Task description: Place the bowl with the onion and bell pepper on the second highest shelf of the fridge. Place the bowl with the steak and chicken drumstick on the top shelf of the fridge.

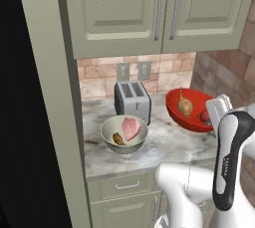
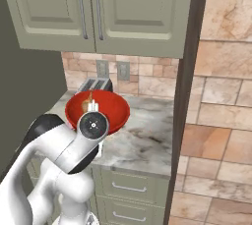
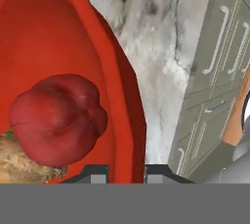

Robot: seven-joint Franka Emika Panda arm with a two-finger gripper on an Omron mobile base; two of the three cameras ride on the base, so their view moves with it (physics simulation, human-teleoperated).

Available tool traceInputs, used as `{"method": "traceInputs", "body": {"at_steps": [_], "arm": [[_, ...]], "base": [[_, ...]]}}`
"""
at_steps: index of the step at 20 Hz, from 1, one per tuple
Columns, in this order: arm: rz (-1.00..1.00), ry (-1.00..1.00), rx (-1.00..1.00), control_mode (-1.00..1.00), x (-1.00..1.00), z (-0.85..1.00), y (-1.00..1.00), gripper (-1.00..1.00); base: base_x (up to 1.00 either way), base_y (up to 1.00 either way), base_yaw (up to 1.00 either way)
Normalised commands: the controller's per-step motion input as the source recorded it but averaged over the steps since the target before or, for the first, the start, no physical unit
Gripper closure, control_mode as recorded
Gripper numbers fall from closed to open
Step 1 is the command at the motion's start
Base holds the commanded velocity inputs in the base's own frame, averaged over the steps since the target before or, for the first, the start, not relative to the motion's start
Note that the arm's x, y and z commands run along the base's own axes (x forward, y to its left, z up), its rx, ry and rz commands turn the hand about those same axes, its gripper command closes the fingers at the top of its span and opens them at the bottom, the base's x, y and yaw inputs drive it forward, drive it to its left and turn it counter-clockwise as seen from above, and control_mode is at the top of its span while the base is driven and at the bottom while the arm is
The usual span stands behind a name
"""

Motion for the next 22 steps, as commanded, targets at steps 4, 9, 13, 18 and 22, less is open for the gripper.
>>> {"method": "traceInputs", "body": {"at_steps": [4, 9, 13, 18, 22], "arm": [[0.00, 0.00, 0.00, 1.00, 0.00, 0.00, 0.00, 1.00], [0.00, 0.00, 0.00, 1.00, 0.00, 0.00, 0.00, 1.00], [0.00, 0.00, 0.00, 1.00, 0.00, 0.00, 0.00, 1.00], [0.00, 0.00, 0.00, 1.00, 0.00, 0.00, 0.00, 1.00], [0.00, 0.00, 0.00, 1.00, 0.00, 0.00, 0.00, 1.00]], "base": [[-0.75, 0.00, 0.01], [-1.00, 0.00, 0.02], [-1.00, 0.00, 0.12], [-1.00, 0.51, 0.44], [-0.93, 1.00, 0.61]]}}
